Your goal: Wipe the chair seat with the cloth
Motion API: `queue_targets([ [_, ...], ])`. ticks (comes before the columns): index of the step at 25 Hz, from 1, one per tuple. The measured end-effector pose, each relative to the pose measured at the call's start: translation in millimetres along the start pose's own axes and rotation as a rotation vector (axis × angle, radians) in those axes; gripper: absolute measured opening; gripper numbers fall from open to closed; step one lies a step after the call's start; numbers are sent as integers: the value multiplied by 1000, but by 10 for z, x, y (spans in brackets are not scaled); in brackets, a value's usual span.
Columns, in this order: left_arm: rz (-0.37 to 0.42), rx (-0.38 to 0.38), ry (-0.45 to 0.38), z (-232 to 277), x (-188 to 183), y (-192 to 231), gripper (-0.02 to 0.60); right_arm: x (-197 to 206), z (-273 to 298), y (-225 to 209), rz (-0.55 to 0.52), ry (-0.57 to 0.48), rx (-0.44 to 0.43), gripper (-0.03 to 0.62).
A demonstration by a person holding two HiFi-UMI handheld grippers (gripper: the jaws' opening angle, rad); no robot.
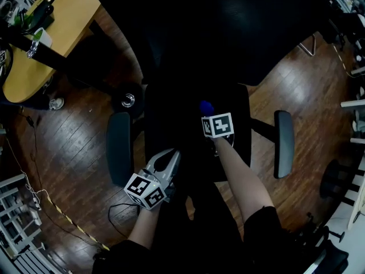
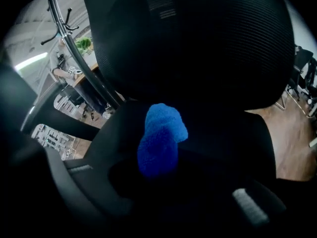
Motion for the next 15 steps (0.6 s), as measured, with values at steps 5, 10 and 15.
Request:
queue_targets([
  [5,-25,-16,-42,68,-159,181,-8,-210,493,622,-85,63,-75,40],
  [10,-33,-17,-69,80,-276,374,-8,-271,935,1127,-120,96,-136,40],
  [15,-28,-3,-54,110,-258,418,-8,-245,1086,1277,-149,89,-152,40],
])
Point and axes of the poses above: the fingertips, and each gripper's own axes: z forward along the fingers, y to its left, x out of its underside, the point moved 1 cm from there along -z, backward along the fingers, and after that the axes turned 14 degrees about z, right-handed, at the moved point
